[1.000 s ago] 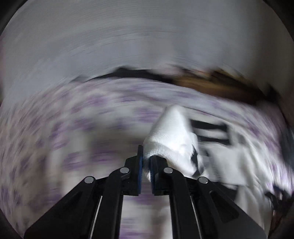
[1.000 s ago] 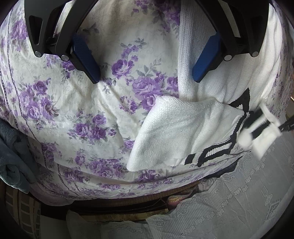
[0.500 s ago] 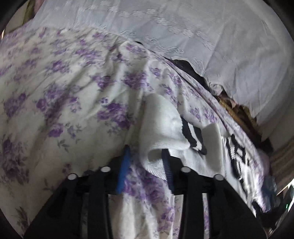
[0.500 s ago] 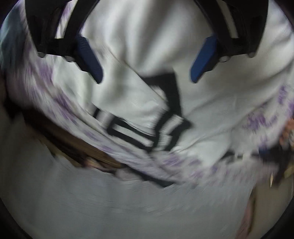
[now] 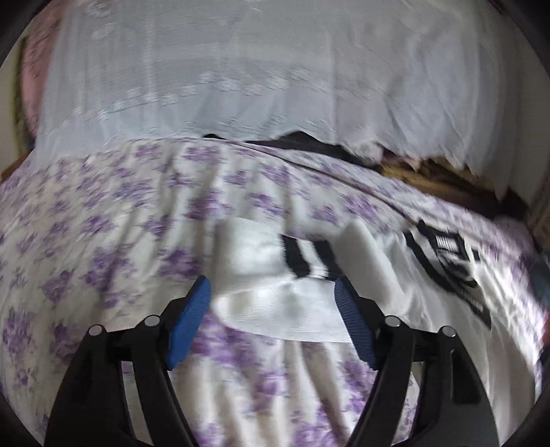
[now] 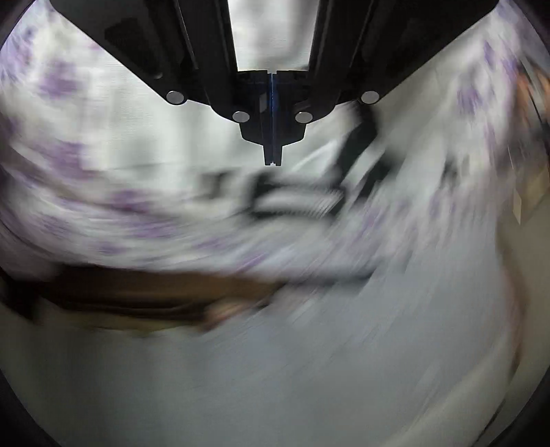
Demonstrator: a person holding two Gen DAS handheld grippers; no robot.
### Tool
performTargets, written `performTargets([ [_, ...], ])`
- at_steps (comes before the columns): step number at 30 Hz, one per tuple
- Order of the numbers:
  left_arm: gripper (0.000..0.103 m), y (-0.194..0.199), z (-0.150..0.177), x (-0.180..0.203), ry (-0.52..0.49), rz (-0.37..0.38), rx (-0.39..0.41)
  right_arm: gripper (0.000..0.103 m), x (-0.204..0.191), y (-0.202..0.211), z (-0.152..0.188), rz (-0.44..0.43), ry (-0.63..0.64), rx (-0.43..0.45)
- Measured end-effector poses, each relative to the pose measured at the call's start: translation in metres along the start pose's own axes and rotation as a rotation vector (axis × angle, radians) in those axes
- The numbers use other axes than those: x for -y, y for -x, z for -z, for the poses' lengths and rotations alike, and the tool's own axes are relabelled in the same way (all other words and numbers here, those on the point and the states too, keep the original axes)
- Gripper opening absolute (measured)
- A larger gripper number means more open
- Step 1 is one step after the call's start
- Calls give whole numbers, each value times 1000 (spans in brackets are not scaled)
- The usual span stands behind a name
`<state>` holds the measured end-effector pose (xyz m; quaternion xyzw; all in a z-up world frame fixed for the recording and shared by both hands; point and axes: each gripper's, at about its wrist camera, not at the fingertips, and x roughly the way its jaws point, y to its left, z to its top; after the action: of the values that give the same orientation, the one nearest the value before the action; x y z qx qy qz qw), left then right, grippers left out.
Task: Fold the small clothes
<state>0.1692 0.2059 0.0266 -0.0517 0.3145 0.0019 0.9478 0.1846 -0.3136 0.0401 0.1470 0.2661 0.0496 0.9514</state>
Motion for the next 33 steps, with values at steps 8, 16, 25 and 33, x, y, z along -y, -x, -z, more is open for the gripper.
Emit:
performTargets([
  [8, 84, -60, 1, 78, -317, -178, -84, 62, -30, 9, 28, -60, 208, -60],
  [16, 23, -77, -3, 48, -190, -172, -127, 64, -154, -81, 74, -70, 537, -277],
  [25, 4, -31, -27, -41, 238, 40, -10, 57, -165, -89, 90, -76, 566, -270],
  [33, 9, -32, -13, -37, 162, -26, -36, 9, -124, -80, 61, -82, 355, -190],
])
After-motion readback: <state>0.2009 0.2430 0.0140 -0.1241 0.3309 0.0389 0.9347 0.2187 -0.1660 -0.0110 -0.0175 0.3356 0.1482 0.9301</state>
